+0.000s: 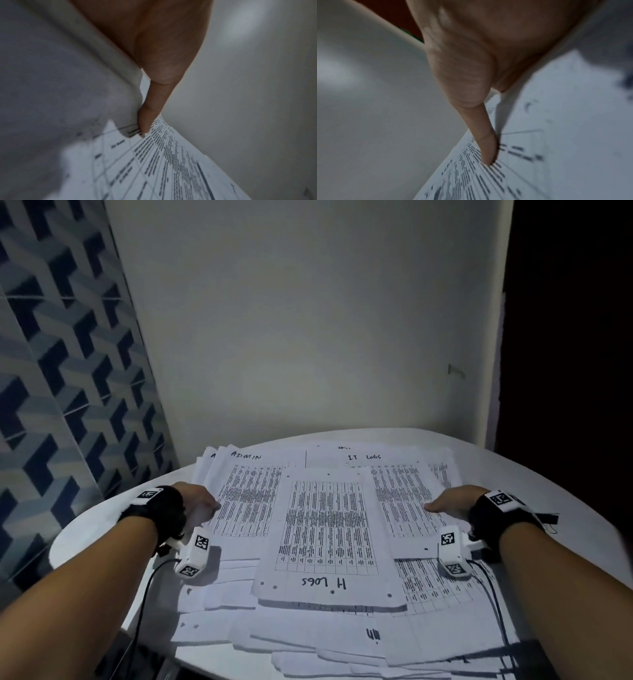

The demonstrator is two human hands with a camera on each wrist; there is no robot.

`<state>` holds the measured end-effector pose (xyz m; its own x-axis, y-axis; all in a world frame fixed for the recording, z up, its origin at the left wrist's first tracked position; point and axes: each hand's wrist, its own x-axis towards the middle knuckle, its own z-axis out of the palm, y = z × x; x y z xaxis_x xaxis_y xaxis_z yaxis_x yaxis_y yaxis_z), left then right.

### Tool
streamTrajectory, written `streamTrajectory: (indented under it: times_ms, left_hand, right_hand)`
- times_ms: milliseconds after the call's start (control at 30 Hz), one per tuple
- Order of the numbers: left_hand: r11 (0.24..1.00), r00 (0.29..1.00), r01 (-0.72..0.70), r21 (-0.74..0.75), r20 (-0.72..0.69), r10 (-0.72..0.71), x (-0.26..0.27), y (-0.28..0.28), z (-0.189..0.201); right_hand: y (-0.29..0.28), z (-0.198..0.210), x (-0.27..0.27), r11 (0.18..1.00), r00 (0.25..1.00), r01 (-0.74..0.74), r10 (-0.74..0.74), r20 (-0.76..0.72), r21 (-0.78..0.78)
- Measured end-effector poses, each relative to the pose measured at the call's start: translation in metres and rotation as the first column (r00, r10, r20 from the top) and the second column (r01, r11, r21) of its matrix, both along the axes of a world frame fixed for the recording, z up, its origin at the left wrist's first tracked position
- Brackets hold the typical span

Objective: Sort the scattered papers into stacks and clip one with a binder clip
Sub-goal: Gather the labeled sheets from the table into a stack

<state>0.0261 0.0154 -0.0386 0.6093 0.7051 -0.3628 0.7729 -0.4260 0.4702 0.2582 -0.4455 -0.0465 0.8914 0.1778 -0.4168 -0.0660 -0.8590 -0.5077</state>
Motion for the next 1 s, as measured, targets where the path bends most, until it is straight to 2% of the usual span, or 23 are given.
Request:
streamTrajectory:
  times_ms: [67,133,200,267,400,500,633,733,833,900,1000]
  left_hand:
    - [0.997,0.997,-0.042,-0.063,0.058,0.045,-0.004,0.001,0.000]
    - [0.990,0.993,-0.053,-0.129,0.098,0.066,-0.010,-0.002,0.005]
    - [0.968,0.996,0.007,-0.251,0.086,0.015,-0.013,-0.008,0.014]
    - [0.952,0.999,0.028,-0.306,0.042,-0.016,-0.010,-0.007,0.021]
    - [0.946,0.999,-0.051,-0.320,-0.001,0.053,-0.009,0.002,0.017]
    - [0.975,0.998,-0.058,-0.214,0.000,0.059,-0.010,0.005,0.010]
    - [0.994,0.999,-0.016,-0.104,0.041,0.020,-0.012,0.003,0.015]
    - [0.994,0.998,0.051,0.096,0.040,-0.055,-0.015,0.005,0.028]
    - [0.988,0.994,-0.020,0.156,0.106,0.004,-0.021,0.015,0.043]
    - [0.974,0.986,-0.094,0.207,0.158,0.062,-0.029,0.026,0.054]
    - [0.967,0.982,-0.118,0.225,0.168,0.081,-0.041,0.035,0.066]
  right_hand:
    - [-0.022,-0.038,0.062,0.992,0.988,0.039,-0.021,-0.153,0.119]
    - [-0.028,-0.051,0.084,0.958,0.956,0.086,-0.002,-0.293,0.272]
    - [-0.016,-0.019,0.040,0.954,0.953,0.115,-0.027,-0.302,0.276]
    - [-0.008,-0.007,0.021,0.954,0.950,0.146,-0.060,-0.307,0.264]
    - [0.000,0.000,0.009,0.962,0.960,0.135,-0.068,-0.272,0.237]
    - [0.010,0.019,-0.010,0.980,0.985,0.125,-0.104,-0.135,0.157]
    - [0.013,0.024,-0.009,0.988,0.992,0.129,-0.128,-0.010,0.088]
    - [0.012,0.031,-0.019,0.995,0.993,0.095,-0.092,0.069,-0.044]
    - [0.004,0.031,-0.020,0.992,0.984,0.111,-0.101,0.148,-0.062]
    - [-0.005,0.028,-0.011,0.987,0.969,0.160,-0.153,0.197,-0.021]
    - [-0.011,0.034,-0.013,0.988,0.976,0.150,-0.143,0.166,-0.031]
